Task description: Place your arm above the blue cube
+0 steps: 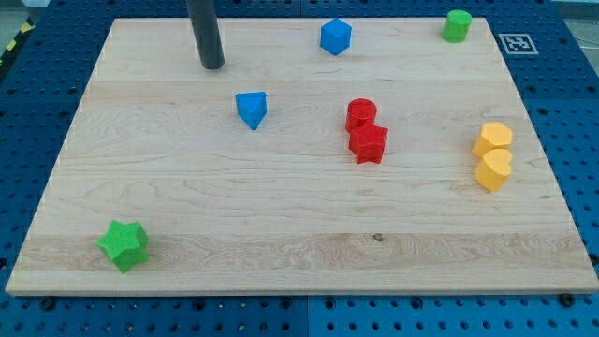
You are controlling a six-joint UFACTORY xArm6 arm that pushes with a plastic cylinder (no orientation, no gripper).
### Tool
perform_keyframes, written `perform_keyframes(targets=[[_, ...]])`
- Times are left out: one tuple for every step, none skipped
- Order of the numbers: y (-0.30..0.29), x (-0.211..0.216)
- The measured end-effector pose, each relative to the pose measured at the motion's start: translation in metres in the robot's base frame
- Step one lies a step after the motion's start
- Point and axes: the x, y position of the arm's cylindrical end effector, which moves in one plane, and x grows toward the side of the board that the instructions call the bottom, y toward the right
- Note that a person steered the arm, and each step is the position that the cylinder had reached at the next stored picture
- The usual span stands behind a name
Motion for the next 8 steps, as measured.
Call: perform_keyframes(targets=[[0.000, -0.003], [0.000, -0.003], [0.000, -0.003], [0.000, -0.004], [0.000, -0.005], [0.000, -0.007], [0.000, -0.014], [0.000, -0.036]])
